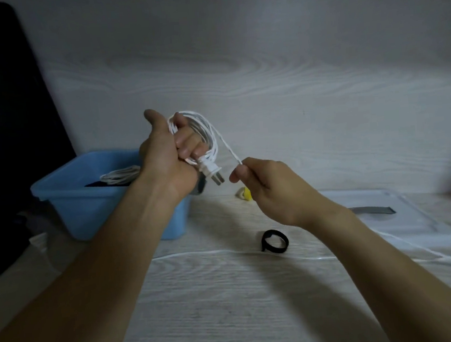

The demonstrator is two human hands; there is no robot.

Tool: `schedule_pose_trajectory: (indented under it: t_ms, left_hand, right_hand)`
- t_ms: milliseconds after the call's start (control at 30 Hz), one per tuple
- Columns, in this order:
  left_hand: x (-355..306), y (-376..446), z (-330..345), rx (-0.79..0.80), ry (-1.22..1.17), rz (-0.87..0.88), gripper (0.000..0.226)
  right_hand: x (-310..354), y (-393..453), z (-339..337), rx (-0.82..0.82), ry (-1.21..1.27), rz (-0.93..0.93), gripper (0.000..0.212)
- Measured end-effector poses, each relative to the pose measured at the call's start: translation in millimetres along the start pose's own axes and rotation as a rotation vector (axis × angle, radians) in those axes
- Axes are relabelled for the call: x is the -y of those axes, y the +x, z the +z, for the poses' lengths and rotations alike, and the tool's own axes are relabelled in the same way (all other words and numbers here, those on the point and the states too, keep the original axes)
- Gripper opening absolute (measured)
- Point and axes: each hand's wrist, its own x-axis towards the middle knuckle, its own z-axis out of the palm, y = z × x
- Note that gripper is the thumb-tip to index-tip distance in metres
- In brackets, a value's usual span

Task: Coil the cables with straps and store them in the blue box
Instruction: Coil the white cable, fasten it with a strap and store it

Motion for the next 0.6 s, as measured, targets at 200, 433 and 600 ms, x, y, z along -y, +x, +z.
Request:
schedule_pose_trajectory:
  t_ms: [200, 433, 600]
  left_hand:
    - [0, -3, 2, 0.085, -0.047, -0.008, 0.038]
    - [12, 10, -3, -0.049, 0.297, 0.226, 0.031]
    - [29, 8, -11, -0.031, 0.979, 0.368, 0.034]
  right_hand:
    - [2, -1, 11, 0.253, -0.147, 0.041, 0.035]
    - [22, -4, 14, 0.255, -0.198, -0.069, 0.043]
    - [29, -7, 3, 0.24, -0.122, -0.144, 0.04]
